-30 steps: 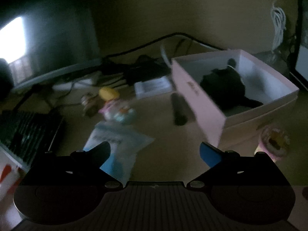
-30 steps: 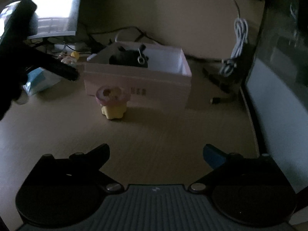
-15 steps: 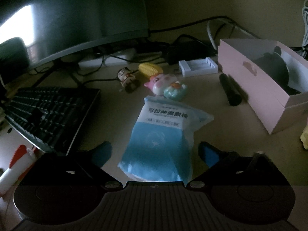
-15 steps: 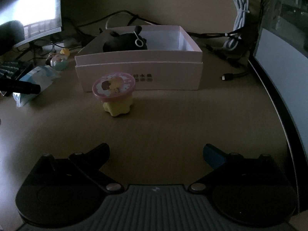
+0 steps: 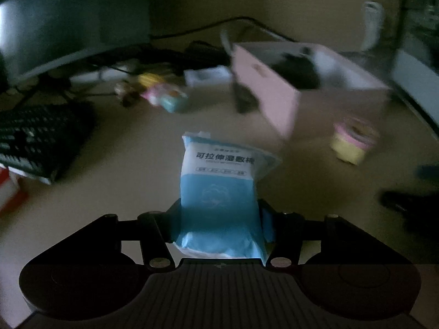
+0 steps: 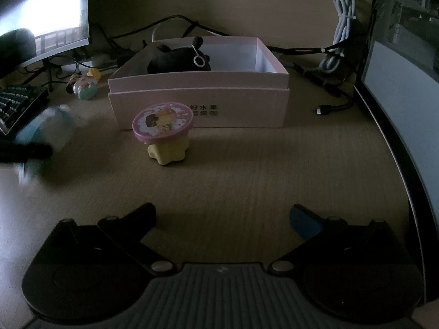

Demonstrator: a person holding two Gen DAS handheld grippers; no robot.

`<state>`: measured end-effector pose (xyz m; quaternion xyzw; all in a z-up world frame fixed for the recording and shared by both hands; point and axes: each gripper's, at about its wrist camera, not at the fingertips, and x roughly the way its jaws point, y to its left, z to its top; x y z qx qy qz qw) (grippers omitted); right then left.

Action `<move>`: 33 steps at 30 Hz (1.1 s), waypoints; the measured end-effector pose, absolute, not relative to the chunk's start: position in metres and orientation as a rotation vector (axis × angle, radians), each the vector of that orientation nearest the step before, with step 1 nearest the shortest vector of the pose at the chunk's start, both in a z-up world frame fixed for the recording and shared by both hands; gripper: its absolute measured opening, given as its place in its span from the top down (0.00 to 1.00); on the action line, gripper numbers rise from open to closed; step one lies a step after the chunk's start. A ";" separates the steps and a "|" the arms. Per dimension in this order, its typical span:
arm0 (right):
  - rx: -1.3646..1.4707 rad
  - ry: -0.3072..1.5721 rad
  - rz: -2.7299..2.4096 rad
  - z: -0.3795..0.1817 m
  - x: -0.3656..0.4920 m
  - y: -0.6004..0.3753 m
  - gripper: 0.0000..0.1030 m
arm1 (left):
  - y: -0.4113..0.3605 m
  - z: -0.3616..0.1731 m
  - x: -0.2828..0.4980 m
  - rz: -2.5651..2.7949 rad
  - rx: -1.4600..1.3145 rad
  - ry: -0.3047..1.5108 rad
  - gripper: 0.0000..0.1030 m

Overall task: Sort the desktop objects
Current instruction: 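Set the cup toy on the desk beside the box, open right tool, then grasp the cup toy again with the right tool while the left tool grasps the blue wipes pack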

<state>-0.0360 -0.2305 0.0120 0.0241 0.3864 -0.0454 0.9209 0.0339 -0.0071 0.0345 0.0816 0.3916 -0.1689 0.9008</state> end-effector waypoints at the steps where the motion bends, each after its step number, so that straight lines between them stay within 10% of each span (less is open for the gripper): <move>1: 0.049 0.792 -0.093 0.012 -0.036 -0.231 0.00 | -0.008 0.035 0.024 -0.368 0.157 0.816 0.39; 19: -0.084 0.684 0.066 0.037 0.019 -0.190 0.01 | 0.027 0.042 -0.005 -0.160 0.104 0.845 0.09; 25: -0.129 0.736 0.067 0.031 0.034 -0.183 0.46 | 0.019 0.044 -0.009 -0.191 0.097 0.846 0.08; 33: -0.098 0.742 0.068 0.037 -0.003 -0.198 0.46 | -0.002 0.050 -0.013 -0.350 0.041 0.851 0.07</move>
